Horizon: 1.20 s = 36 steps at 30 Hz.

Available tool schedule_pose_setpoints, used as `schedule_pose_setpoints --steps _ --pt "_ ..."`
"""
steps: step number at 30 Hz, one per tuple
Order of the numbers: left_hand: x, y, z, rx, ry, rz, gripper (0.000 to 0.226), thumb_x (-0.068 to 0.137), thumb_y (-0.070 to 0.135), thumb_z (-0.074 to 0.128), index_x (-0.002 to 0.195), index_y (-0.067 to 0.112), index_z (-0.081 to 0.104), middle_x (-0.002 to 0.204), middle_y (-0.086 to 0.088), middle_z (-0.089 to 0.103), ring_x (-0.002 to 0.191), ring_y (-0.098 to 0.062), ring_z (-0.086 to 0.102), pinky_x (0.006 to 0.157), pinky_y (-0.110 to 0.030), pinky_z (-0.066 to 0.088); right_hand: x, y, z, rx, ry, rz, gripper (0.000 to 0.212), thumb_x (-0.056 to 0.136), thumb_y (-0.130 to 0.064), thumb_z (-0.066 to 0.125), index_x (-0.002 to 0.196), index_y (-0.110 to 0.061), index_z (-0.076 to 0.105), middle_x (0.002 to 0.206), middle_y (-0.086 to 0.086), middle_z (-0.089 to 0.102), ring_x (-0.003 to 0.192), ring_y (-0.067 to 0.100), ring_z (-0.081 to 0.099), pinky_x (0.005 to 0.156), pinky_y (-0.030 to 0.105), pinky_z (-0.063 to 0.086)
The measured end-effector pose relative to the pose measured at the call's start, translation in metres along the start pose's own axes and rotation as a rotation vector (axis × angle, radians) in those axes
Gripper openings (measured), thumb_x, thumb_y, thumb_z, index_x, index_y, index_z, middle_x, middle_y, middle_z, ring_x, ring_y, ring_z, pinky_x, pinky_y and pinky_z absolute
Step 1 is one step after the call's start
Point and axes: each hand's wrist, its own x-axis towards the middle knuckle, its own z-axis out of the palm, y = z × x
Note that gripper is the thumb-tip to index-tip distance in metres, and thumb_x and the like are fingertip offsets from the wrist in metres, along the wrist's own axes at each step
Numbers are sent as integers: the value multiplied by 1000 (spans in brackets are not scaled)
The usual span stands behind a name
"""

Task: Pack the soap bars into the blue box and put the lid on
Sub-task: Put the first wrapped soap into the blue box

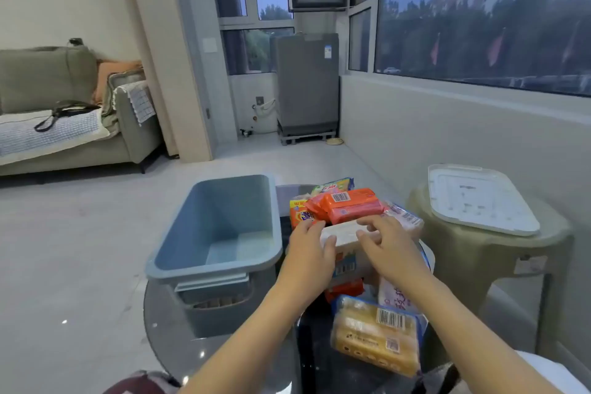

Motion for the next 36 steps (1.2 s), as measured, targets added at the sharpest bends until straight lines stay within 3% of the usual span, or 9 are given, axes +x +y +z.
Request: schedule_pose_setpoints --steps 2,5,10,13,16,21,25,31,36 --pt "10 -8 8 -16 9 -36 48 98 32 41 143 17 37 154 -2 28 142 -18 23 114 -31 23 10 7 2 9 34 51 33 92 -30 48 123 -22 54 127 2 50 108 16 53 87 30 44" --pt "18 -19 18 -73 -39 -103 50 98 36 41 145 22 33 154 -2 22 141 -17 24 108 -28 29 19 20 7 18 41 138 36 91 -36 50 125 -24 52 130 3 48 108 18 55 86 34 49" --pt "25 -33 21 -236 -44 -132 53 94 40 48 144 29 33 144 3 32 125 -7 37 98 -20 35 32 34 16 86 -110 314 27 92 -46 42 94 -22 54 83 -3 59 69 11 55 51 22 40" --pt "28 -30 23 -317 -93 -199 55 94 41 47 145 35 28 138 7 30 117 -8 40 87 -19 38 36 41 17 168 -114 349 34 92 -47 42 108 -20 56 95 2 63 81 20 63 46 22 45" --pt "26 -25 27 -344 -104 -212 55 95 40 46 145 36 24 134 8 26 114 -7 38 86 -19 38 34 45 18 188 -107 339 41 92 -47 42 121 -21 54 108 6 65 85 22 66 58 30 55" --pt "14 -17 29 -302 -88 -187 60 93 36 52 146 35 23 138 2 25 128 -16 37 96 -21 37 25 45 19 276 -30 333 38 90 -43 49 113 -16 62 90 4 71 72 18 70 68 37 59" --pt "5 1 19 -282 -49 -111 61 91 34 56 144 35 26 140 1 25 133 -14 33 92 -8 30 15 33 -1 315 85 241 37 88 -45 53 107 -17 66 86 2 72 76 16 69 73 36 58" --pt "10 40 -22 -262 117 75 57 89 33 60 142 31 36 127 6 36 106 2 36 72 11 29 14 -7 -40 485 188 146 34 86 -49 51 95 -19 66 81 -4 68 82 14 65 61 21 46" --pt "13 50 -61 -244 286 127 63 88 29 63 144 20 36 118 6 37 102 2 34 68 16 21 29 -47 -42 698 88 179 43 83 -56 51 113 -27 61 101 -4 67 100 15 60 78 30 47"
